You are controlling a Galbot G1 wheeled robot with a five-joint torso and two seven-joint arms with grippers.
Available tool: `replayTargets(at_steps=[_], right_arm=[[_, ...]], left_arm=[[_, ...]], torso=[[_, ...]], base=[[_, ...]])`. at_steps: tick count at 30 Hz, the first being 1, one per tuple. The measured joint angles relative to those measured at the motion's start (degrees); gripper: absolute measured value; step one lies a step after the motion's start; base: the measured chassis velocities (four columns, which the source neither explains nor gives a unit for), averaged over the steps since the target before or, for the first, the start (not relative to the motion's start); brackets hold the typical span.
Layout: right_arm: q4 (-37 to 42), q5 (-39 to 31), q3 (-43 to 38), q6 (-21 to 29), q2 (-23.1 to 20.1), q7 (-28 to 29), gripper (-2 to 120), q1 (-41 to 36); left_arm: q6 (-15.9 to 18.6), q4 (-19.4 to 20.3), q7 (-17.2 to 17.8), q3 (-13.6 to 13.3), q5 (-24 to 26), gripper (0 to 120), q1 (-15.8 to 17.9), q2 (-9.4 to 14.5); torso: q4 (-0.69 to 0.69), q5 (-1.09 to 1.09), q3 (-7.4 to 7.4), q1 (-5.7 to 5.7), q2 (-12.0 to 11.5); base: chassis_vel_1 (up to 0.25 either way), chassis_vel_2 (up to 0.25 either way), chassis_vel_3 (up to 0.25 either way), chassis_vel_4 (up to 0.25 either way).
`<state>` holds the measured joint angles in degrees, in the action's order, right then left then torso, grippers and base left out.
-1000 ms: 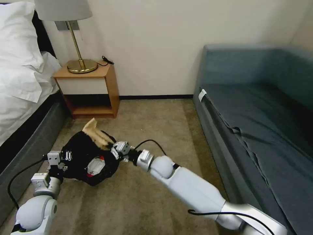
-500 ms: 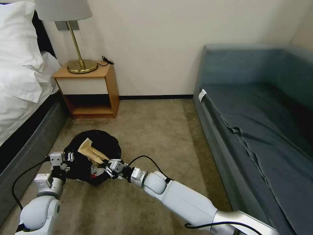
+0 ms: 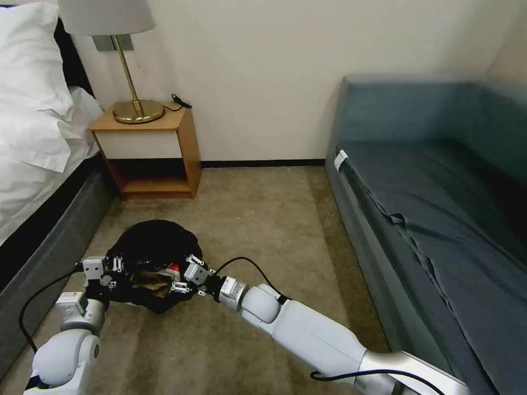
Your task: Pick up the trash bin, then pick up the garbage on the floor and place it into the trash bin.
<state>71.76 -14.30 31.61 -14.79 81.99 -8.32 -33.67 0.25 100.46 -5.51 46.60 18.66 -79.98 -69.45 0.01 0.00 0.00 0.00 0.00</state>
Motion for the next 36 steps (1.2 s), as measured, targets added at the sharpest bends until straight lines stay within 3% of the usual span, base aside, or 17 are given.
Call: replayTargets(at_steps=[3, 7, 13, 18, 21, 23, 29, 36], right_arm=[[2.3, -1.5, -4.0, 0.8, -0.4, 0.6, 95, 1.0], [3.8, -2.8, -7.5, 1.9, -1.5, 0.6, 99, 1.8], [5.2, -4.6, -16.0, 3.2, -3.7, 0.6, 100, 2.1], [4.3, -2.0, -24.1, 2.8, -5.5, 0.0, 100, -0.9], [3.5, -0.5, -25.5, 2.0, -5.8, -0.6, 100, -1.8], [1.6, 3.1, -29.0, 0.1, -6.0, -2.1, 100, -4.6], [1.5, 5.6, -33.7, -1.0, -6.0, -2.7, 100, -9.3], [3.1, 7.5, -38.4, -1.7, -5.6, -3.1, 100, -15.3]], left_arm=[[-0.6, -1.7, -0.2, 0.2, 1.1, 7, 0.7, -0.2], [-1.4, -3.9, -0.5, 0.3, 2.0, 7, 1.4, -0.1], [-1.6, -7.2, -0.3, 0.1, 7.1, 7, 4.2, 0.0], [-2.1, -9.9, 0.0, -0.4, 13.2, 7, 8.6, 0.1], [-2.2, -10.1, 0.0, 0.0, 15.0, 7, 8.9, 0.0], [-2.6, -11.0, 0.6, 0.9, 19.0, 7, 9.9, -0.3], [-2.7, -12.6, 1.2, 0.7, 24.3, 7, 12.0, -0.8], [-4.0, -17.9, 1.0, 0.1, 30.1, 7, 15.6, -1.9]], torso=[[0.0, 0.0, 0.0, 0.0, 0.0], [-0.01, 0.0, 0.0, 0.0, 0.0], [0.01, 0.01, 0.0, 0.0, 0.0], [-0.06, 0.01, 0.0, 0.0, 0.0], [-0.07, 0.02, 0.0, 0.0, 0.0], [0.02, 0.02, 0.0, 0.0, 0.0], [-0.02, 0.02, 0.0, 0.0, 0.0], [0.0, 0.02, 0.0, 0.0, 0.0]], base=[[0.0, 0.0, 0.0, 0.0], [0.0, 0.0, 0.0, 0.0], [0.0, 0.0, 0.0, 0.0], [0.0, 0.0, 0.0, 0.0], [0.0, 0.0, 0.0, 0.0], [0.0, 0.0, 0.0, 0.0], [0.0, 0.0, 0.0, 0.0], [0.0, 0.0, 0.0, 0.0]])
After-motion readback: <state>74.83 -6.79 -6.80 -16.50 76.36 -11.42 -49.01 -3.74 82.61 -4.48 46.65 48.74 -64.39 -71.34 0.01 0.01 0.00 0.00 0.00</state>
